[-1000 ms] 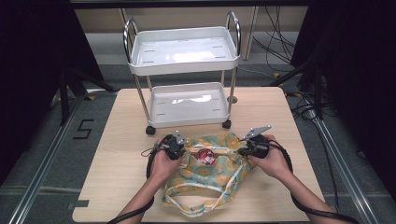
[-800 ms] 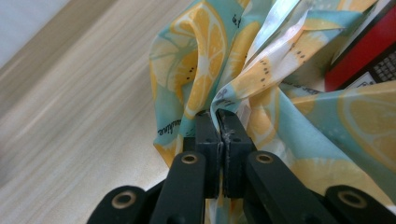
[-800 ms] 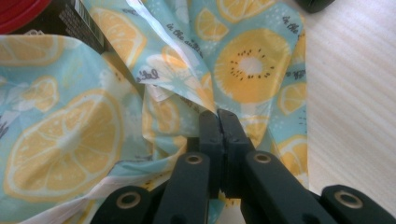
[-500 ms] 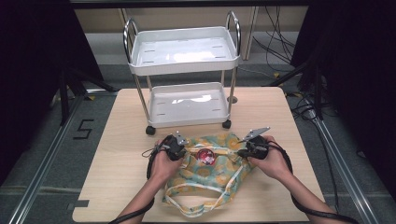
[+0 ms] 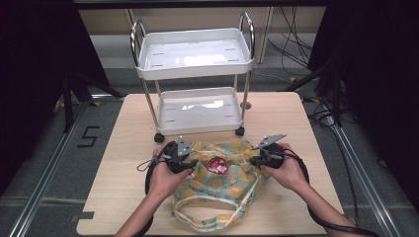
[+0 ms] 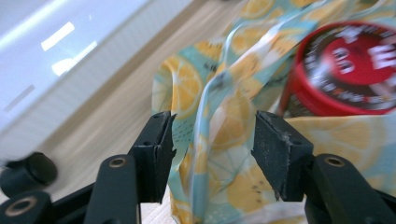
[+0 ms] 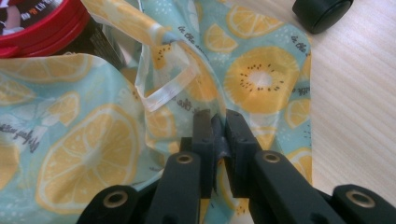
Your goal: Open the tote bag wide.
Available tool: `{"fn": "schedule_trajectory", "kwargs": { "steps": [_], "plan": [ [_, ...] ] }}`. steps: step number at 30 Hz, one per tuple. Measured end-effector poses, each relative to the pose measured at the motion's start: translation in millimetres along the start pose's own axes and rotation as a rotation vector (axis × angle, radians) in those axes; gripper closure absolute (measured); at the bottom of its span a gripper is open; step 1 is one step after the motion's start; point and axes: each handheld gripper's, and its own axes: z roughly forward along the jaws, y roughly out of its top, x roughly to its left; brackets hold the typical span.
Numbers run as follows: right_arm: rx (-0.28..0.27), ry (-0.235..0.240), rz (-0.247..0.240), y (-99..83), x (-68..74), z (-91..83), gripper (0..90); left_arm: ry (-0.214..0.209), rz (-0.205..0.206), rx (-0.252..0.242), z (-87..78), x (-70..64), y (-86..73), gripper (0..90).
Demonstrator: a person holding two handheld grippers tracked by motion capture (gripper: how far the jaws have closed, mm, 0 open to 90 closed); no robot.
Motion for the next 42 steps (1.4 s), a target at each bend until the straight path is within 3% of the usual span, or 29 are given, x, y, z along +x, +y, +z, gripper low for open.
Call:
{"fn": "schedule_trajectory", "kwargs": {
  "steps": [4, 8, 10, 12, 15, 22, 26, 28, 31, 33, 35, 37, 42],
  "plan": [
    [-0.022, -0.010, -0.008, 0.0, 1.1, 1.3, 84.7, -0.012, 0.038, -0.049, -12.5, -8.8, 5.9, 47.3],
    [-0.032, -0.013, -0.013, 1.0, 1.7, 0.4, 84.2, -0.112, 0.076, -0.069, -20.6, -25.0, 9.3, 47.6],
    [-0.026, -0.006, 0.000, 1.4, 3.1, -0.9, 84.1, -0.158, 0.129, -0.044, -22.5, -30.6, 9.5, 44.8],
    [-0.030, -0.008, -0.004, 1.5, 2.6, -0.9, 83.9, -0.194, 0.128, -0.055, -19.3, -39.6, 7.5, 42.3],
    [-0.031, -0.009, -0.010, 1.5, 1.6, -0.8, 83.7, -0.203, 0.190, -0.032, -14.6, -45.9, 5.8, 40.3],
    [-0.012, -0.004, -0.009, 1.4, 1.9, -0.2, 83.1, -0.200, 0.249, -0.027, -1.8, -48.6, 0.4, 48.0],
    [-0.026, -0.014, -0.011, 0.8, 1.5, 1.2, 82.8, -0.199, 0.247, -0.033, 0.4, -50.6, -1.6, 54.6],
    [-0.006, -0.004, -0.001, 1.6, 1.8, -0.9, 82.8, -0.189, 0.244, -0.028, 0.8, -50.5, -2.3, 59.3],
    [-0.011, -0.007, -0.010, 1.3, 2.1, -0.5, 82.6, -0.190, 0.226, -0.007, 3.0, -50.6, -5.5, 64.9],
    [-0.048, -0.019, -0.006, 0.3, 3.0, 2.7, 82.5, -0.182, 0.211, 0.001, 3.6, -51.5, -7.5, 68.2],
    [-0.034, -0.021, -0.035, 1.1, -0.1, 1.0, 82.4, -0.180, 0.191, 0.006, 3.9, -52.2, -8.8, 72.2],
    [-0.025, -0.007, -0.011, 1.4, 0.8, -0.3, 82.4, -0.187, 0.169, 0.013, 4.4, -52.8, -9.7, 77.7],
    [-0.034, -0.019, -0.033, 1.2, 0.6, 0.8, 82.4, -0.178, 0.149, 0.040, 3.5, -58.7, -11.3, 89.3]
  ]
}}
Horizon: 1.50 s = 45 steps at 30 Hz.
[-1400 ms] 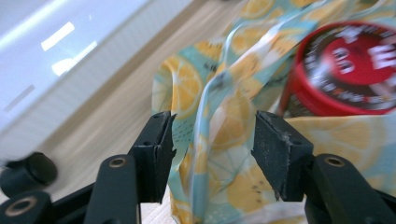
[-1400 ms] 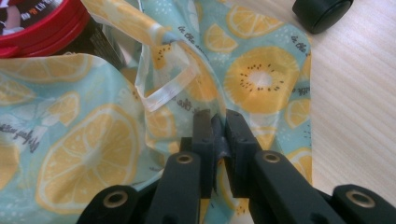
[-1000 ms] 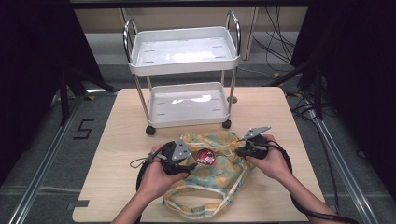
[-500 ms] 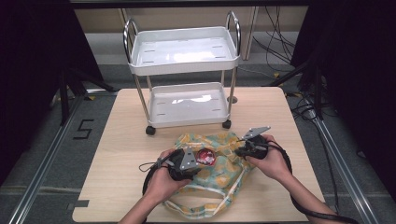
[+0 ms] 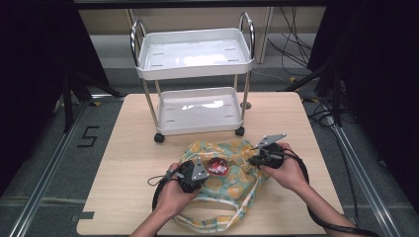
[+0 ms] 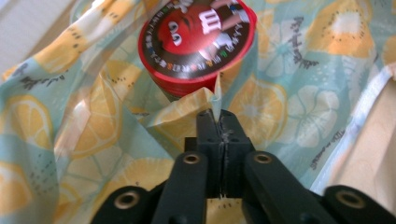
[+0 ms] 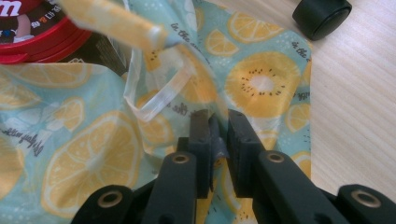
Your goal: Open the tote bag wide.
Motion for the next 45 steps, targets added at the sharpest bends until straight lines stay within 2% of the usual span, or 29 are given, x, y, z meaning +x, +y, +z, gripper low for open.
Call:
{"fn": "schedule_trajectory", "kwargs": {
  "steps": [4, 5, 6, 8, 10, 11, 13, 14, 17, 18, 20, 23, 26, 27, 28, 30, 31, 32, 34, 36, 37, 38, 39, 40, 41, 42, 43, 45],
  "plan": [
    [0.013, 0.009, 0.021, -0.7, 2.7, 0.0, 85.3, -0.016, 0.006, 0.027, -1.2, -2.7, -3.3, 89.7],
    [-0.005, 0.005, 0.029, -1.4, 3.8, 1.9, 86.6, -0.033, 0.003, 0.031, -1.7, -3.1, -5.2, 89.7],
    [0.011, 0.007, 0.020, -1.0, 2.7, 0.6, 88.4, -0.033, 0.003, 0.040, -2.4, -3.2, -8.2, 89.7],
    [0.045, 0.017, 0.033, 0.1, 3.3, -1.2, 90.0, -0.049, 0.004, 0.058, -3.3, -3.1, -12.6, 89.7],
    [0.035, 0.021, 0.052, 0.1, 4.9, 0.7, 90.0, -0.075, 0.000, 0.083, -4.3, -2.9, -18.1, 89.7],
    [0.052, 0.023, 0.040, 0.8, 3.4, -0.2, 90.0, -0.075, -0.005, 0.089, -4.7, -3.1, -20.5, 89.8],
    [0.052, 0.020, 0.033, 0.3, 3.2, 1.3, 90.0, -0.084, -0.015, 0.100, -5.3, -2.8, -24.6, 89.8],
    [0.022, 0.007, 0.037, -1.0, 4.6, 4.8, 90.0, -0.079, -0.018, 0.104, -5.2, -2.6, -25.9, 89.8],
    [0.059, 0.020, 0.017, 0.2, 2.6, 2.3, 90.0, -0.111, -0.011, 0.143, -5.6, -0.8, -29.4, 89.8],
    [0.065, 0.025, 0.042, -0.1, 4.9, 2.2, 90.0, -0.109, -0.012, 0.148, -5.1, -0.2, -30.8, 89.8],
    [0.059, 0.020, 0.008, -0.4, 2.2, 2.6, 90.0, -0.111, -0.023, 0.159, -4.4, 0.4, -33.4, 89.8],
    [0.062, 0.024, 0.011, -0.4, 3.1, 2.3, 90.0, -0.114, -0.023, 0.170, -5.4, 2.0, -34.5, 89.8],
    [0.047, 0.018, 0.028, 0.5, 5.4, 2.5, 89.6, -0.117, -0.018, 0.136, -8.1, 2.5, -32.1, 88.6],
    [0.045, 0.022, 0.032, 0.3, 6.9, 2.1, 89.5, -0.113, -0.022, 0.130, -10.5, 2.1, -29.6, 85.1],
    [0.036, 0.014, 0.009, 1.0, 4.5, 1.6, 89.5, -0.095, -0.025, 0.106, -11.7, 0.7, -28.3, 78.1],
    [0.051, 0.027, 0.020, 2.6, 4.8, -1.6, 89.5, -0.100, -0.007, 0.072, -18.7, 0.2, -21.5, 65.4],
    [0.050, 0.029, 0.042, 3.1, 6.5, -2.4, 89.4, -0.101, 0.009, 0.061, -23.9, -0.2, -17.1, 62.5],
    [0.014, 0.013, 0.044, 1.9, 7.7, 1.1, 89.4, -0.089, 0.009, 0.025, -29.9, -1.3, -12.3, 59.8],
    [0.027, 0.020, 0.034, 3.3, 6.8, -0.9, 89.2, -0.084, -0.009, -0.038, -38.5, -1.9, -4.8, 55.0],
    [0.039, 0.026, 0.036, 5.0, 7.5, -3.4, 88.4, -0.048, -0.019, -0.104, -47.9, 0.3, 3.9, 53.0],
    [0.034, 0.027, 0.032, 5.6, 7.8, -3.9, 87.5, -0.009, 0.002, -0.115, -49.7, 3.2, 6.7, 51.4],
    [-0.002, 0.018, 0.030, 5.4, 9.0, -1.8, 86.5, 0.016, -0.002, -0.124, -48.7, 3.6, 7.6, 49.6],
    [0.011, 0.023, 0.029, 6.4, 9.3, -3.7, 86.0, 0.054, 0.016, -0.100, -45.9, 8.0, 7.5, 49.9],
    [0.014, 0.028, 0.027, 7.9, 10.2, -5.9, 84.9, 0.084, 0.011, -0.085, -42.5, 11.9, 6.1, 50.2],
    [-0.021, 0.020, 0.033, 7.5, 12.2, -4.2, 83.1, 0.098, 0.013, -0.075, -40.0, 15.4, 4.9, 50.8],
    [-0.020, 0.020, 0.034, 8.3, 12.2, -5.8, 81.1, 0.109, 0.004, -0.067, -37.4, 19.3, 3.4, 51.7],
    [-0.017, 0.020, 0.008, 8.8, 11.3, -7.6, 78.7, 0.117, -0.013, -0.074, -34.5, 23.1, 2.0, 52.6],
    [-0.029, 0.036, -0.008, 10.2, 12.6, -9.9, 69.8, 0.121, -0.031, -0.084, -32.4, 28.6, 1.3, 57.2]
  ]
}}
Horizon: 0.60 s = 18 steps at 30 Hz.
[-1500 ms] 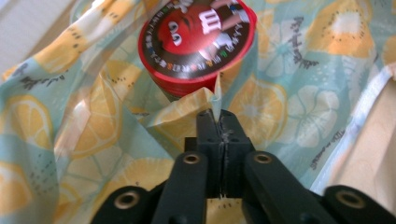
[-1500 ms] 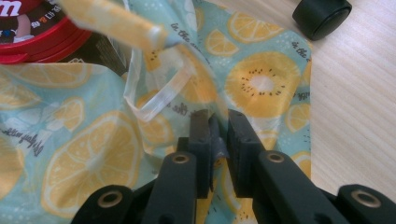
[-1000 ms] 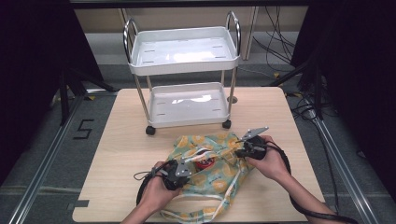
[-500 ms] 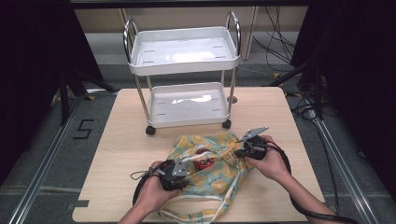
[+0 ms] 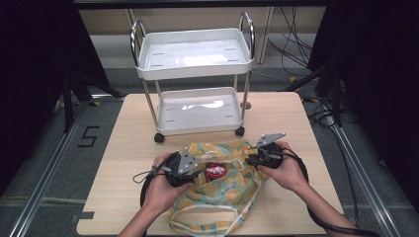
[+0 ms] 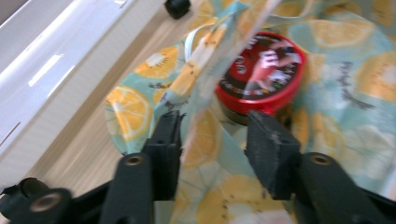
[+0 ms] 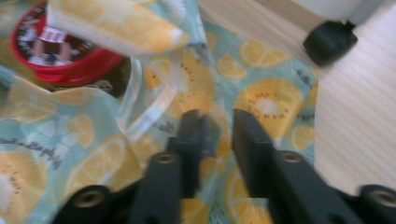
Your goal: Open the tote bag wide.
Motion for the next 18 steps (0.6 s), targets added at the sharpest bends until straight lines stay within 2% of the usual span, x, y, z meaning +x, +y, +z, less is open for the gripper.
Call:
{"fn": "schedule_trajectory", "kwargs": {
  "steps": [1, 3, 4, 6, 8, 9, 10, 11, 14, 15, 16, 17, 18],
  "plan": [
    [0.006, 0.004, -0.015, 1.4, -0.2, -2.2, 66.0, 0.004, -0.002, 0.004, 0.5, 2.2, 0.1, 60.1],
    [-0.048, 0.011, -0.055, 3.8, -0.5, -1.8, 62.9, 0.002, -0.022, 0.004, 4.6, 6.5, -0.9, 65.2],
    [-0.058, 0.019, -0.068, 4.8, -0.2, -1.5, 62.5, 0.004, -0.025, 0.006, 7.4, 8.8, -1.4, 66.9],
    [-0.065, 0.039, -0.078, 7.1, 1.8, -0.7, 67.7, -0.004, -0.038, 0.020, 13.8, 12.3, -2.6, 70.7],
    [-0.047, 0.035, -0.080, 7.2, 2.4, 2.1, 77.7, -0.006, -0.048, 0.037, 21.4, 14.4, -3.8, 74.3],
    [-0.034, 0.039, -0.080, 7.1, 2.0, 3.4, 82.1, -0.022, -0.049, 0.049, 26.0, 16.9, -4.7, 76.1],
    [-0.032, 0.022, -0.090, 6.6, 0.9, 6.1, 85.2, -0.018, -0.046, 0.060, 29.3, 18.8, -5.4, 78.5],
    [-0.018, 0.027, -0.062, 6.7, 1.2, 6.1, 86.7, -0.022, -0.064, 0.064, 33.3, 20.1, -6.6, 79.5],
    [-0.003, -0.002, -0.066, 4.4, -0.9, 11.4, 89.2, -0.015, -0.095, 0.077, 42.9, 23.2, -8.8, 82.6],
    [0.010, -0.008, -0.059, 3.4, -1.0, 12.9, 89.5, -0.019, -0.121, 0.076, 45.3, 22.7, -9.4, 84.0],
    [0.029, -0.010, -0.050, 2.9, -0.6, 13.3, 89.8, -0.018, -0.118, 0.082, 47.7, 23.5, -9.4, 85.1],
    [0.026, -0.030, -0.063, 1.0, -1.3, 16.4, 90.0, -0.020, -0.115, 0.087, 49.0, 23.9, -9.4, 86.2],
    [0.033, -0.028, -0.067, 0.8, -2.3, 16.8, 90.0, -0.019, -0.130, 0.088, 52.0, 22.9, -10.2, 87.0]
  ]
}}
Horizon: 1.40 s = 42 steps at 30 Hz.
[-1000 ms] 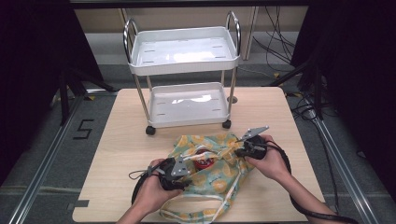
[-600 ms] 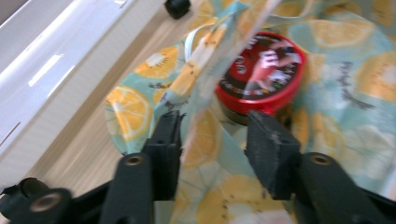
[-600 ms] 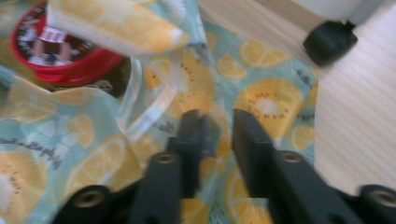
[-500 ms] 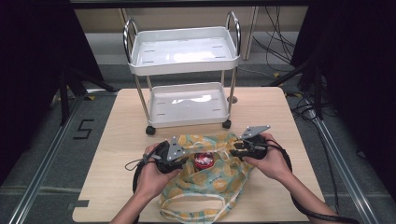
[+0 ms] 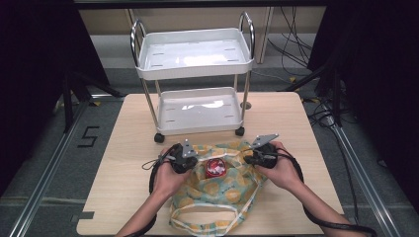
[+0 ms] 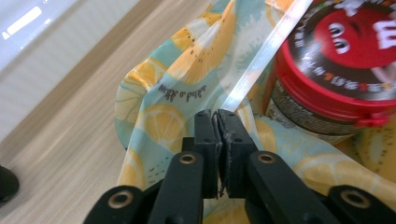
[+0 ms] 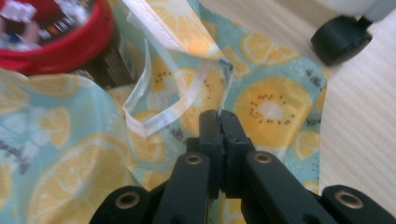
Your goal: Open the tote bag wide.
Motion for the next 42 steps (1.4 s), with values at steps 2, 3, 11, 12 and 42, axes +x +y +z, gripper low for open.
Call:
{"fn": "schedule_trajectory", "kwargs": {
  "steps": [2, 3, 11, 12, 42],
  "plan": [
    [0.008, -0.016, 0.006, -1.9, 0.3, 3.3, 90.0, 0.003, -0.001, 0.016, 3.9, 0.3, -1.0, 88.5],
    [0.039, -0.009, 0.021, -2.5, 1.6, 2.7, 90.0, 0.009, 0.018, 0.021, 5.0, 1.1, -1.3, 89.0],
    [0.090, -0.034, 0.016, -7.3, -0.3, 7.0, 90.0, 0.011, 0.012, 0.086, 15.5, 0.9, -9.8, 89.2],
    [0.089, -0.055, -0.015, -8.6, -3.2, 8.6, 90.0, 0.009, 0.011, 0.090, 15.8, 1.0, -10.2, 89.2],
    [-0.082, -0.020, 0.029, -2.2, 3.4, -8.9, 65.8, -0.010, -0.116, -0.018, -31.4, 7.4, -8.3, 41.4]
  ]
}}
